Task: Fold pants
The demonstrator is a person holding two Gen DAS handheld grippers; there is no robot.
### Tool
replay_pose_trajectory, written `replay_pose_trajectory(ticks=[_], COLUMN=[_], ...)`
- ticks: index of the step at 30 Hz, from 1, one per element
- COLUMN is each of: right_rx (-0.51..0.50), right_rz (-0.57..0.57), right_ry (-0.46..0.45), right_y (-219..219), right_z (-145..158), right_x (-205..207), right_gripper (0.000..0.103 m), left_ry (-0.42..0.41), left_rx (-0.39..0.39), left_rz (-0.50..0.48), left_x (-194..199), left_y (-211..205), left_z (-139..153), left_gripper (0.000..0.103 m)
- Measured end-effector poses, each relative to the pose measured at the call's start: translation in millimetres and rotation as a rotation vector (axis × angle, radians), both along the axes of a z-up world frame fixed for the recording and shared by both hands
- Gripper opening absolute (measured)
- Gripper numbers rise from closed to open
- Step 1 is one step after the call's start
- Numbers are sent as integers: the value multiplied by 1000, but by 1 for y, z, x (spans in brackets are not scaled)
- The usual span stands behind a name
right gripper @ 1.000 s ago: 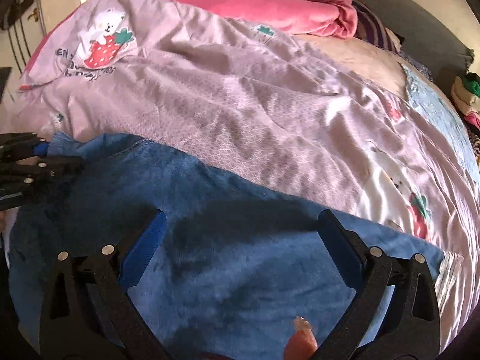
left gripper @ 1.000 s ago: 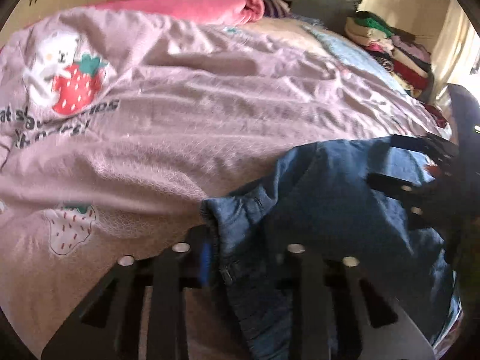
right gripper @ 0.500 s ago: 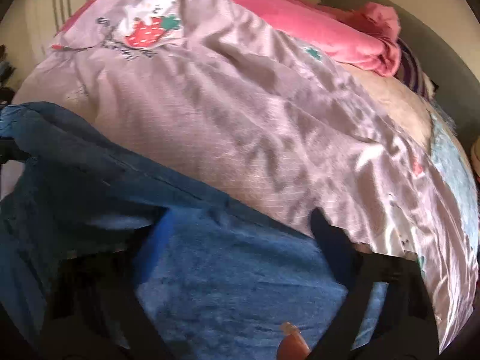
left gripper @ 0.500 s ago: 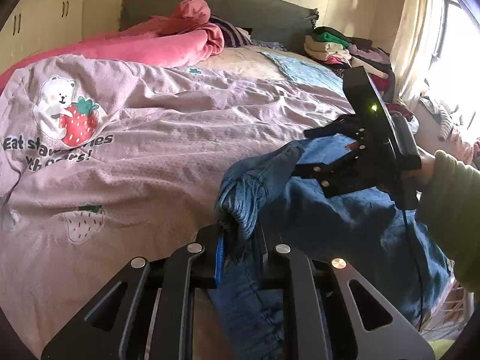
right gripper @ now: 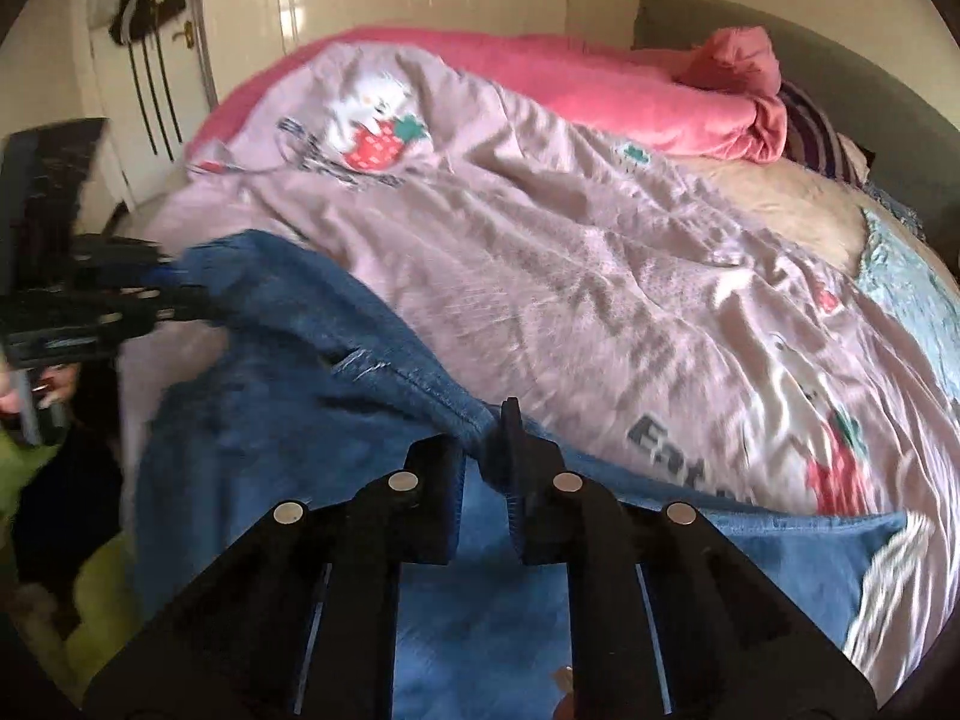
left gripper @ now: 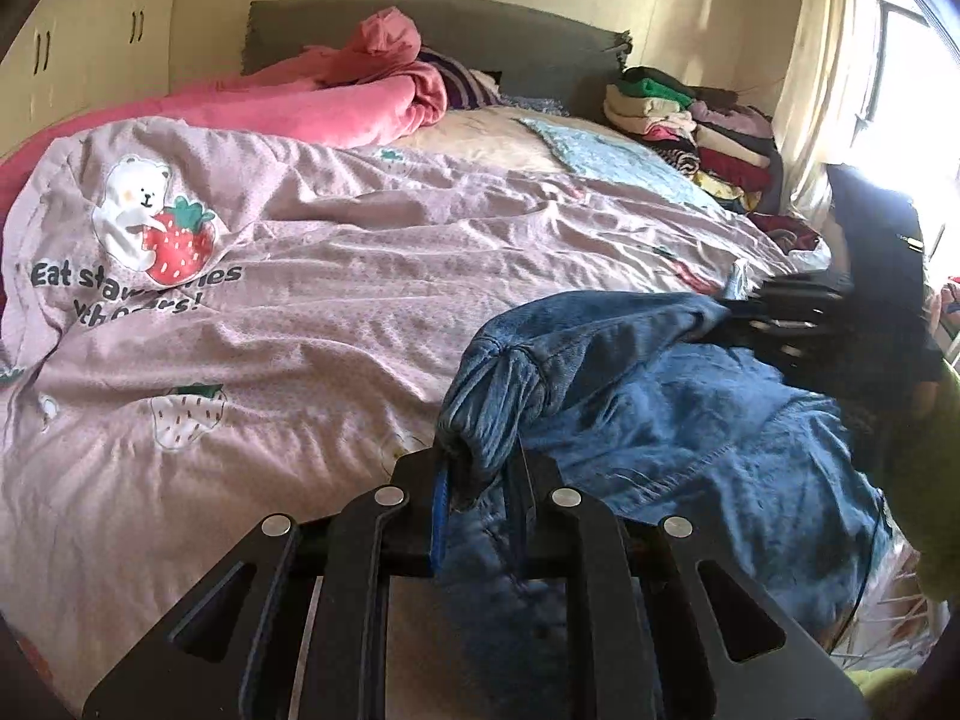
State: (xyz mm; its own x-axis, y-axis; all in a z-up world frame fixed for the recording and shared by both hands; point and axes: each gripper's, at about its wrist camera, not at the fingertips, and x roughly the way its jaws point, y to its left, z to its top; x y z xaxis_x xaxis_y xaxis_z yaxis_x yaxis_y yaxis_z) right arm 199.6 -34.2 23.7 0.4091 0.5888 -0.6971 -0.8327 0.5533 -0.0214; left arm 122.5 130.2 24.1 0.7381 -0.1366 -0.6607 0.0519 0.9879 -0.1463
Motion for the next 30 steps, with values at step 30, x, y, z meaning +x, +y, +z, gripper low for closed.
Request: replay_pose_trajectory(ticks=[30], right_rx=[-75], right_rz=[55], right_ry=[150], right_y=[-21], right_z=[-68], right_x=[-180], right_gripper=[7], left_ry=[-14], left_rx=[-60], left_rz=[25], left_x=[-125], left_y=[-11], left_z=[4], left_gripper=[22])
